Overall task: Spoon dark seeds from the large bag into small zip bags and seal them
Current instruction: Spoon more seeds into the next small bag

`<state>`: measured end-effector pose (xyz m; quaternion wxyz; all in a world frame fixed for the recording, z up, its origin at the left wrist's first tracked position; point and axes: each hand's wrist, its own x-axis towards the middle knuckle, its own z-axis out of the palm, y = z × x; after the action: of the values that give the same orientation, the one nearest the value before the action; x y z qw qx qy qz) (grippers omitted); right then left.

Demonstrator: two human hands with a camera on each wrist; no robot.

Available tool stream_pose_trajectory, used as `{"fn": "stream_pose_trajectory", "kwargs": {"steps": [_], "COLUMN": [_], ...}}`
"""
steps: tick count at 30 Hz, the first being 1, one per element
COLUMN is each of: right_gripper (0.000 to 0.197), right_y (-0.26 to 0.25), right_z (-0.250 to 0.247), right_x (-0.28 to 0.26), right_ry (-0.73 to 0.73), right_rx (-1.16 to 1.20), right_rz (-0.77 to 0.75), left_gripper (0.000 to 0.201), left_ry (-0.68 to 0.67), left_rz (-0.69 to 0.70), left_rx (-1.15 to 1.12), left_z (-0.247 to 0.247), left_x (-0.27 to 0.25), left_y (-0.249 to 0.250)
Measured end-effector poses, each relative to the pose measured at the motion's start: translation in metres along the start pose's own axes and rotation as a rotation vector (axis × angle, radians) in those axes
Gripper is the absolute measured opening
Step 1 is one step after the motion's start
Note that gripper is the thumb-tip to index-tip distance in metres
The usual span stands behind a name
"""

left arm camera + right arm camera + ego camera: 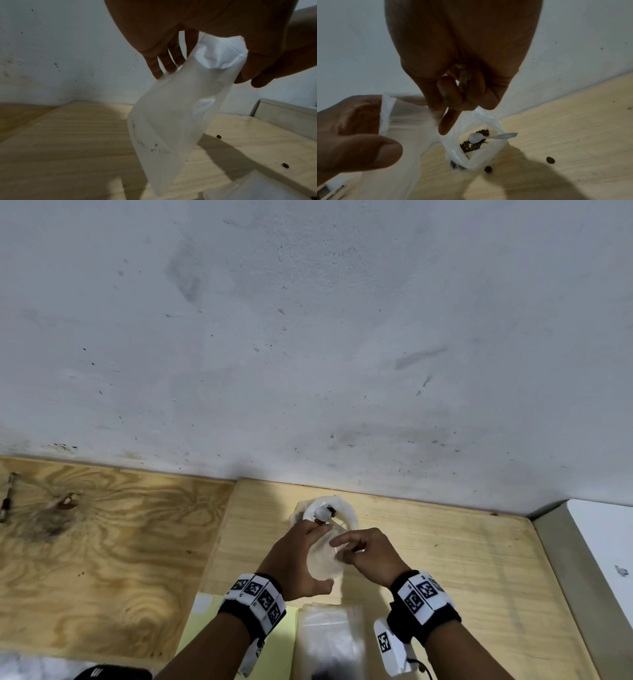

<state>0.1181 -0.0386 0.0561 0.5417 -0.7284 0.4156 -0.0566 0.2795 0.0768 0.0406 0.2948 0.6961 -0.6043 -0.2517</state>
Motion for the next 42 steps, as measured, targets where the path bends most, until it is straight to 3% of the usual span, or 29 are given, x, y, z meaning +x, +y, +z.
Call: {"fn": "stream_pose_trajectory", "kwargs": {"steps": [5, 9, 12, 14, 15, 17, 22, 24, 28, 32, 34, 38, 42], "right_gripper": [0.031, 0.021, 0.022, 0.014, 0.010, 0.023, 0.076, 0.076, 0.051, 0.025, 0.022, 0.019, 0.020], "right_y": [0.008, 0.008, 0.017, 0.024, 0.026, 0.039, 0.053, 0.054, 0.058, 0.049, 0.044, 0.028, 0.022], "right_z": [0.008, 0.006, -0.007, -0.020, -0.025, -0.029, -0.019, -0.014, -0.012, -0.020, -0.021, -0.014, -0.011], "right_x": [0.007, 0.012, 0.017, 0.017, 0.018, 0.023, 0.046, 0.054, 0.064, 0.059, 0.054, 0.045, 0.044], "right_ry": [0.030, 0.038, 0.327, 0.495, 0.506, 0.427, 0.110, 0.036, 0.044, 0.218, 0.344, 0.510, 0.579], "right_rx": [0.031, 0.105, 0.133, 0.112, 0.078, -0.043, -0.297, -0.434, -0.485, -0.409, -0.369, -0.256, -0.309], "right_rz": [0.052, 0.070, 0.075, 0.135, 0.191, 0.294, 0.418, 0.444, 0.446, 0.427, 0.349, 0.018, -0.043], "left_gripper": [0.098, 0.081, 0.074, 0.085, 0.090, 0.092, 0.094, 0.089, 0.077, 0.067, 0.070, 0.070, 0.068], "left_ry": [-0.048, -0.004, 0.097, 0.111, 0.100, 0.064, -0.045, -0.066, -0.063, -0.007, 0.029, 0.045, 0.026], "left_rz": [-0.056, -0.168, -0.342, -0.436, -0.462, -0.478, -0.514, -0.546, -0.597, -0.631, -0.634, -0.629, -0.600], "left_rx": [0.021, -0.084, -0.309, -0.404, -0.427, -0.453, -0.437, -0.417, -0.454, -0.561, -0.591, -0.641, -0.640], "left_z": [0.001, -0.001, -0.004, -0.005, -0.005, -0.004, 0.001, 0.003, 0.003, 0.001, 0.000, -0.002, -0.002], "left_x": [0.004, 0.009, 0.012, 0.015, 0.017, 0.020, 0.034, 0.041, 0.051, 0.056, 0.057, 0.059, 0.057], "left_y": [-0.008, -0.012, -0.017, -0.022, -0.024, -0.025, -0.026, -0.028, -0.032, -0.036, -0.037, -0.037, -0.038]}}
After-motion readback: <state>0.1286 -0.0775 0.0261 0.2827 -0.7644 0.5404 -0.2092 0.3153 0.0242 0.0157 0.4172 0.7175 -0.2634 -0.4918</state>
